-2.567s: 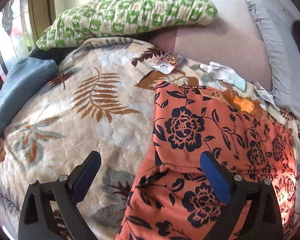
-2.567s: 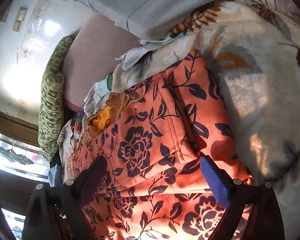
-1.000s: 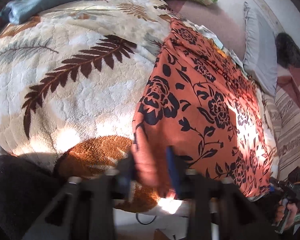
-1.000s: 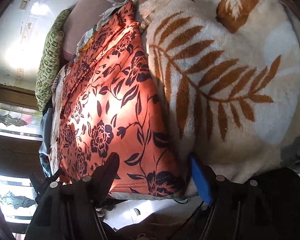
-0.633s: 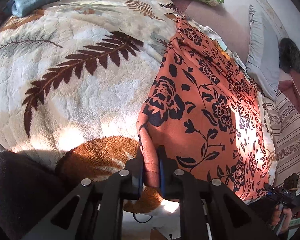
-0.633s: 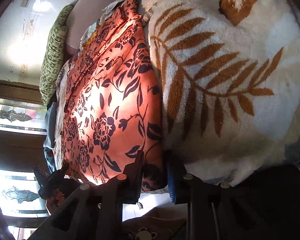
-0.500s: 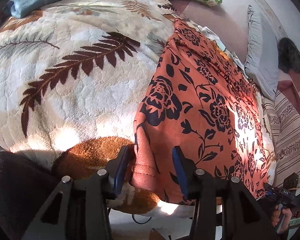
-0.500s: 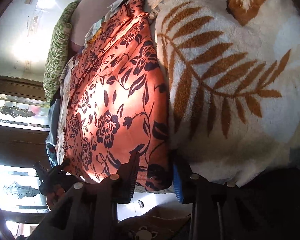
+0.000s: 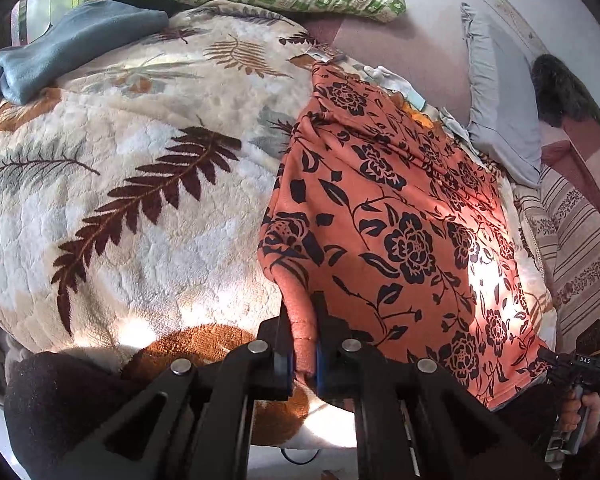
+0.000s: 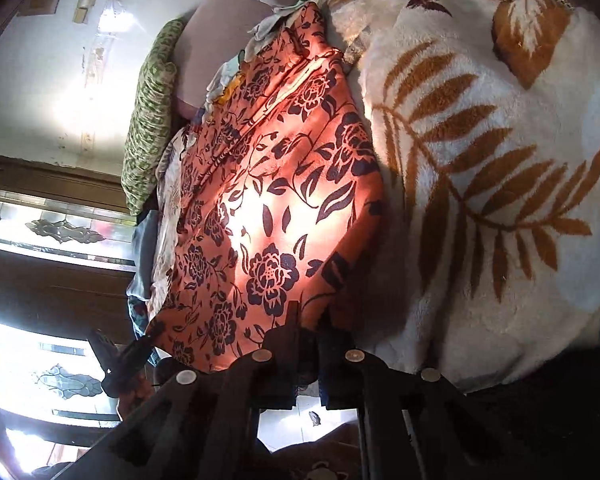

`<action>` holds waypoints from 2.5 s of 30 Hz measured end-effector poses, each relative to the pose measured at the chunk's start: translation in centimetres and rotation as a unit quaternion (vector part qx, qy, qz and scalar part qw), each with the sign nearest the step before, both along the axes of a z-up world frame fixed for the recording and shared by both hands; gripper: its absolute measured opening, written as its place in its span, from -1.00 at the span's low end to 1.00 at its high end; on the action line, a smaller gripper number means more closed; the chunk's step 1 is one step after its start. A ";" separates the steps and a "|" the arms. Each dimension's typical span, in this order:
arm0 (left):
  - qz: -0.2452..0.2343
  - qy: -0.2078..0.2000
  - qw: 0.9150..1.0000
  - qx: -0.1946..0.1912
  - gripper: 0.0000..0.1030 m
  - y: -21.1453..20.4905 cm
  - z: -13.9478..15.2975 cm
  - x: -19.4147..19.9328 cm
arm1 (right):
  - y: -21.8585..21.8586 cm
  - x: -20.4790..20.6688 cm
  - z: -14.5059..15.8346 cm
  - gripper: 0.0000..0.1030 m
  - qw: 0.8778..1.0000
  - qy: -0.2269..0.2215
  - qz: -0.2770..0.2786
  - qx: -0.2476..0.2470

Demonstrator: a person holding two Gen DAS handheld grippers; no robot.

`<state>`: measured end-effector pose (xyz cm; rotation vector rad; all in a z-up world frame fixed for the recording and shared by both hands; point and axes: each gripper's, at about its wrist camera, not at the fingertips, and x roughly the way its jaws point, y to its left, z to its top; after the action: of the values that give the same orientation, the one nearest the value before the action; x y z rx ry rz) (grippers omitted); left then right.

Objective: Fold small clothes

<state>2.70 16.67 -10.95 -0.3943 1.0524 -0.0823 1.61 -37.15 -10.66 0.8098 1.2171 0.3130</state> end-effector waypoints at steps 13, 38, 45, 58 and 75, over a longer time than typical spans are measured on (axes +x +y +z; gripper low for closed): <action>-0.024 -0.001 1.000 0.011 -0.87 -0.5 -0.3 1.2 | 0.7 1.3 -2.7 -0.89 0.997 0.064 -0.002 -0.032; 0.115 -0.010 0.993 0.014 0.58 2.1 1.1 37.2 | -4.4 35.0 -1.4 0.59 0.978 -0.033 -0.180 -0.100; 0.075 -0.083 0.993 0.044 0.59 2.4 5.1 30.5 | 1.1 33.8 3.8 0.59 0.965 -0.127 -0.050 -0.222; -0.082 -0.069 0.982 0.156 0.59 -7.0 -1.7 24.6 | 1.2 30.9 -0.9 0.23 0.968 -0.059 0.040 -0.240; -0.062 -0.080 0.985 0.142 0.63 -6.9 1.6 24.8 | 1.7 25.4 -3.3 -0.81 0.970 0.036 0.082 -0.226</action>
<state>27.46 9.74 -9.39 -0.0614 0.9123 -0.0721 27.04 -35.46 -14.00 0.3293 1.3602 0.1299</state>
